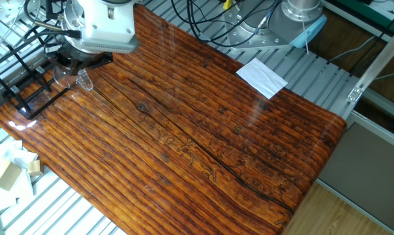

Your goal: Take the cup off the cup rack

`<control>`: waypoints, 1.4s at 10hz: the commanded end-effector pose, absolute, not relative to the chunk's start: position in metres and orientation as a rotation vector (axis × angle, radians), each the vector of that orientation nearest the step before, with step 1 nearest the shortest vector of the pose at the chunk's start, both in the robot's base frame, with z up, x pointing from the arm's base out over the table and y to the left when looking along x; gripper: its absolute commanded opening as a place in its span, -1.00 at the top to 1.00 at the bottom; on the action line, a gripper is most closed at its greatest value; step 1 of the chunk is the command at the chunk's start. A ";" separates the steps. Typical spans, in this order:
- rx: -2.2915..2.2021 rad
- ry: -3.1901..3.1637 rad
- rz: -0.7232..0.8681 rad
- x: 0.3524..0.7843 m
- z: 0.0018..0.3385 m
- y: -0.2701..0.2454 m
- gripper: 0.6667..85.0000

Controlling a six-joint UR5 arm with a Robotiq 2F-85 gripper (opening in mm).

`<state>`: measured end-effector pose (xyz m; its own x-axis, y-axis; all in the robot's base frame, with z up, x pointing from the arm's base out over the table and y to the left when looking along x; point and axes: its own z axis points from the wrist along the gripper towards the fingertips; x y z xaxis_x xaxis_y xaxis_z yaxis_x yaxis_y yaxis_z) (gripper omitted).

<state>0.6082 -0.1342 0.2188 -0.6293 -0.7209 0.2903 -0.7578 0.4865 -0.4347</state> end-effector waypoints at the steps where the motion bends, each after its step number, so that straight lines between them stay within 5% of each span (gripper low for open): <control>1: 1.317 -2.662 0.825 0.609 0.219 -0.134 0.99; 14: 1.295 -2.657 0.826 0.606 0.220 -0.136 0.99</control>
<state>0.6066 -0.1383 0.2214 -0.6373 -0.7092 0.3014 -0.7525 0.4884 -0.4419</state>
